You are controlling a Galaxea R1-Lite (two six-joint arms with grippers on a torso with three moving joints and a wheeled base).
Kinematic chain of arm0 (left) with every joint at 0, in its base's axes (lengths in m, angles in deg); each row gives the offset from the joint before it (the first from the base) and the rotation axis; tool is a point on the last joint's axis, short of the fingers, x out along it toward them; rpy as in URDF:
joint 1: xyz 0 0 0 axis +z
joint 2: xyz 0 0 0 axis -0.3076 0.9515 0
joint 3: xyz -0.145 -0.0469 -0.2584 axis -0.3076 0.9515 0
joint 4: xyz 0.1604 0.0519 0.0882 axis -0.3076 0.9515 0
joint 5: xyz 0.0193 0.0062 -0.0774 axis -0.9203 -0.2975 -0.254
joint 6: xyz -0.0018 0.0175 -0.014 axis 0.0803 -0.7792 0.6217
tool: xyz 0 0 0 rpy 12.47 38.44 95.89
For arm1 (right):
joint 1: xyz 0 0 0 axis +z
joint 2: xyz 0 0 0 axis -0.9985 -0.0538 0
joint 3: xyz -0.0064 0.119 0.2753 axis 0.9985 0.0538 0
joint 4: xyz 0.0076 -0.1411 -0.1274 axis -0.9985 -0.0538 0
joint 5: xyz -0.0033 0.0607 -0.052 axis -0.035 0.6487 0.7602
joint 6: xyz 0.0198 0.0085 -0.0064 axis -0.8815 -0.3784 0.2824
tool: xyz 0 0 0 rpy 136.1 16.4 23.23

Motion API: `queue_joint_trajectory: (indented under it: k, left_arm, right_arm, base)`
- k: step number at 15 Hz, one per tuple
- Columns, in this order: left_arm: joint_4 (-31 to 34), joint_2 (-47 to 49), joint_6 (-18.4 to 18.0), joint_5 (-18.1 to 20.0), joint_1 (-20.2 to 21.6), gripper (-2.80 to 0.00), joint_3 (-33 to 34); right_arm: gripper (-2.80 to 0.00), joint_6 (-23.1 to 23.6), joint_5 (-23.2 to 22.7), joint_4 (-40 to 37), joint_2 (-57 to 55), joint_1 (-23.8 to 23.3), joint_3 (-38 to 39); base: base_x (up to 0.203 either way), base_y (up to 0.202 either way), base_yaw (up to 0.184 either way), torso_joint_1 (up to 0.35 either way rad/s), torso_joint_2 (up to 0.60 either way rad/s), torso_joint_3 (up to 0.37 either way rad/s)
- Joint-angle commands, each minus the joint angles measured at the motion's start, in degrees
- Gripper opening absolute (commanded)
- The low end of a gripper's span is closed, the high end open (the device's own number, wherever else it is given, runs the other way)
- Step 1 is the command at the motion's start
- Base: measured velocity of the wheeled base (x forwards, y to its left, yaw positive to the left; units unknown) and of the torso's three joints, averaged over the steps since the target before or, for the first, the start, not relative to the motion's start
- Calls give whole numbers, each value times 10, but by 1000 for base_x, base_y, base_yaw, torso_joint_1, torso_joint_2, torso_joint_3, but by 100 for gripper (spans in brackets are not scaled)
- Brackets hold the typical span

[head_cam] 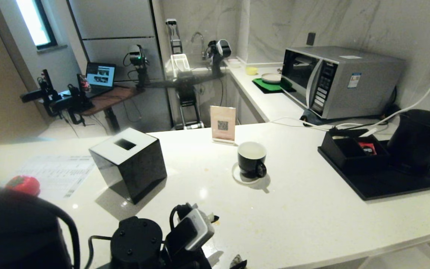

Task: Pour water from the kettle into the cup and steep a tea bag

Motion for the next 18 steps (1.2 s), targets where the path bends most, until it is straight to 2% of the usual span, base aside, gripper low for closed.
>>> queue_joint_trajectory:
  k: [1,5,18]
  left_arm:
    - [-7,31,0,1,-10,0,-16]
    - [-45,64,1,1,-11,0,-24]
    - [-45,67,2,0,-15,0,-20]
  right_arm:
    - [-280,0,0,0,0,0,0]
    - [-280,0,0,0,0,0,0]
    - [-280,0,0,0,-1,0,0]
  base:
    - [0,0,0,0,0,0]
    - [0,0,0,0,0,0]
    - [0,0,0,0,0,0]
